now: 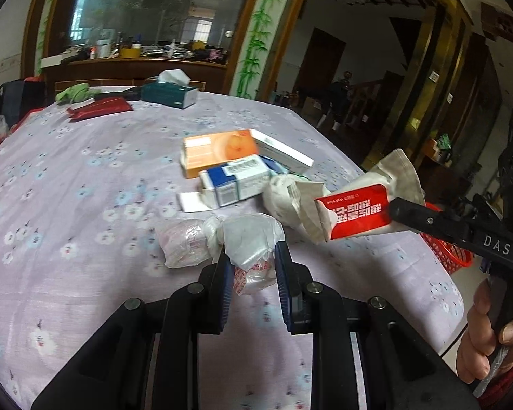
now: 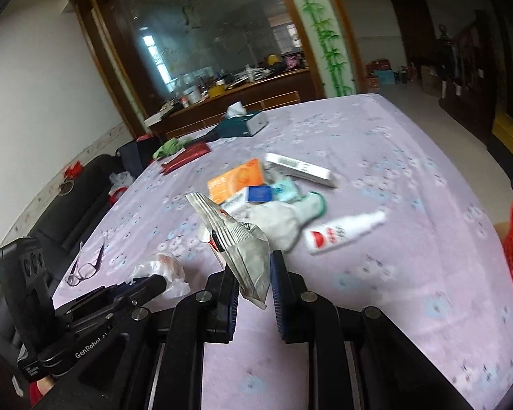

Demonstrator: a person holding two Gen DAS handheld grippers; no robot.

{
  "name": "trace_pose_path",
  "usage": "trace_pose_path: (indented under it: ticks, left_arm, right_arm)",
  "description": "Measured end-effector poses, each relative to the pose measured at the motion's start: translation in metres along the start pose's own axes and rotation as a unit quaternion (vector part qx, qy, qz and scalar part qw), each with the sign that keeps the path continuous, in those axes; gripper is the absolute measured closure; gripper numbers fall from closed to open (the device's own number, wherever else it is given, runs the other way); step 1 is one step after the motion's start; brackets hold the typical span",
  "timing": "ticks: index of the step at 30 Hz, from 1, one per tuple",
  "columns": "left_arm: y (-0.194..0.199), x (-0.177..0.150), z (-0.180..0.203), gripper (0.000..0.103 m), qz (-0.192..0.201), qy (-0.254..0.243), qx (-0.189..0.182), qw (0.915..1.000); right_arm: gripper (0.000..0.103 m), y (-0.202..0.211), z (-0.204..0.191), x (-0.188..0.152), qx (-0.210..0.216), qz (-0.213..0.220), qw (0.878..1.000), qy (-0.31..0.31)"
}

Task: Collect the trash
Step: 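Carry both held bags toward the red wastebasket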

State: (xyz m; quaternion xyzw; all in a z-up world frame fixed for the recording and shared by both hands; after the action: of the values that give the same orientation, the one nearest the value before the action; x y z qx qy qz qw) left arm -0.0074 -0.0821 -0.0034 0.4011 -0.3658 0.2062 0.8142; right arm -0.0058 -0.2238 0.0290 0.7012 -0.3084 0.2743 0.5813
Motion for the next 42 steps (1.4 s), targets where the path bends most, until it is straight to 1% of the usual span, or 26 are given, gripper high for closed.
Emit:
trace_pose_path:
  ticks: [5, 12, 42]
  left_arm:
    - [-0.006, -0.001, 0.013, 0.081, -0.008, -0.011, -0.005, 0.9999]
    - [-0.010, -0.002, 0.023, 0.081, -0.015, -0.021, -0.005, 0.9997]
    - [-0.012, -0.005, 0.026, 0.081, -0.019, -0.023, -0.007, 0.9995]
  right_arm:
    - [0.085, 0.003, 0.020, -0.009, -0.001, -0.012, 1.000, -0.023]
    - [0.085, 0.007, 0.029, -0.013, 0.005, -0.012, 0.999, -0.035]
    - [0.084, 0.011, 0.031, -0.019, 0.013, -0.019, 0.999, -0.039]
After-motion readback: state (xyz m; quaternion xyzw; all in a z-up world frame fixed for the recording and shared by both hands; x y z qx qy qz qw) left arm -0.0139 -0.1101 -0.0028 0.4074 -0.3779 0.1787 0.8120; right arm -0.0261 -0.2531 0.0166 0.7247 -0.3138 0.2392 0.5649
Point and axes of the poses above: each gripper's, at about its wrist camera, not at the fingertips, and y roughly against the way its jaws point, z to its right, x to its top, the point moved 8 cm from there along -y, roughly the way its jaws point, and after that the axes turned 15 degrees about -x, right-handed, at the moved point
